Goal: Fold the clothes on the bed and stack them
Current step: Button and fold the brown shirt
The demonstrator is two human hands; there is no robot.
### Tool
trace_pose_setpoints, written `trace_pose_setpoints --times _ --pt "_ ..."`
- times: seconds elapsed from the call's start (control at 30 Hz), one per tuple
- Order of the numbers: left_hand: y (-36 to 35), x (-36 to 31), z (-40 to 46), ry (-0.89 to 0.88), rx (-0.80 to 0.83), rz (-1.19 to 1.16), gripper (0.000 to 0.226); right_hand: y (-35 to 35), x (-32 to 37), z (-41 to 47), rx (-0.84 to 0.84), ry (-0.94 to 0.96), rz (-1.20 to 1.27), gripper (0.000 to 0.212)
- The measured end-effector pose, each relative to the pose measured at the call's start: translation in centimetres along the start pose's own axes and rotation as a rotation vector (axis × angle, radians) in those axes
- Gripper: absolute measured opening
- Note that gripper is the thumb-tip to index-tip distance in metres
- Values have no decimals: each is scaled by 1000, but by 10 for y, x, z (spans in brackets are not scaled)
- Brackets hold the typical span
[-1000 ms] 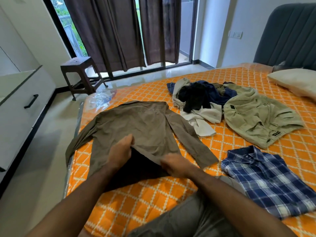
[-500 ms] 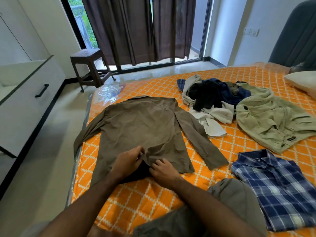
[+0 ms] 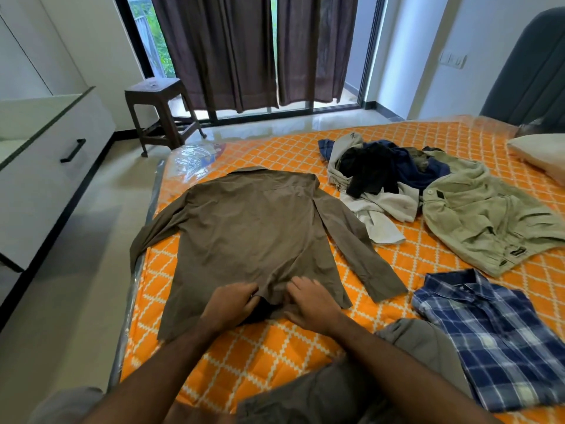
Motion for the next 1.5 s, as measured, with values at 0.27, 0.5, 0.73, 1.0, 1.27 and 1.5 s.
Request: trace_pose_setpoints --times 0.27,0.5,0.73,1.0,1.27,1.5 --pt "13 -30 -2 -99 -70 166 45 -11 -10 11 60 -249 -237 51" --pt "-34 -8 -33 -257 203 330 27 18 -73 -15 159 -254 -374 48" --pt "-31 38 -52 -104 252 489 57 25 -127 -62 203 -267 -350 38" --pt "-18 127 -102 232 393 496 35 -13 -125 -57 501 -190 -328 48" --pt "-29 137 -106 379 601 175 37 -27 -117 -35 579 -379 -18 33" --pt "-13 155 -112 567 260 -112 23 -38 -24 9 296 -208 232 29"
Point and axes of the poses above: each hand's wrist, its own z-axis towards the middle knuckle, its own y-axis out of the back of the hand, x = y × z, the point moved 10 cm from there along z, towards the middle knuckle, and after that the axes turned 1 degree about -x, right-handed, at the moved point
